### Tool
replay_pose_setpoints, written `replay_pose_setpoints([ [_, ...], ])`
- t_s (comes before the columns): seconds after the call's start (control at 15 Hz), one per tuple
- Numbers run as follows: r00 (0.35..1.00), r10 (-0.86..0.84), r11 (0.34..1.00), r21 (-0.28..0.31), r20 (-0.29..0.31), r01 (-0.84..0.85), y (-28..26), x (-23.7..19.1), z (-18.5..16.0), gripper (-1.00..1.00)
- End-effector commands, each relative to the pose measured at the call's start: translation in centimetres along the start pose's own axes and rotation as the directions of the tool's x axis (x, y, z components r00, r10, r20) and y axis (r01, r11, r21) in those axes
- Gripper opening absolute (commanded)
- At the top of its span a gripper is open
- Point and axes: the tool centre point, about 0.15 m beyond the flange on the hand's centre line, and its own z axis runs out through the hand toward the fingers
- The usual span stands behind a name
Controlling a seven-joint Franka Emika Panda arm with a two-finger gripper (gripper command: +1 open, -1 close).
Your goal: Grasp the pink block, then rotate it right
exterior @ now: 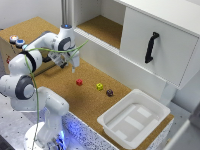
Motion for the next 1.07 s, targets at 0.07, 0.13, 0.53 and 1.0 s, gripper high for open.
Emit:
replay_pose_setpoints([
  [0.07,0.991,-0.111,0.993,-0.024,0.078,0.113,0.6,3.8,8.3,1.00],
  [0.13,0.988,-0.128,0.991,-0.022,0.086,0.131,0.2,4.0,9.3,1.00],
  [0.53,0.974,-0.182,0.982,-0.023,0.131,0.187,-0.8,5.1,12.9,1.00],
  [1.0,0.974,-0.187,0.980,-0.038,0.125,0.193,-0.8,5.9,14.2,-1.00],
])
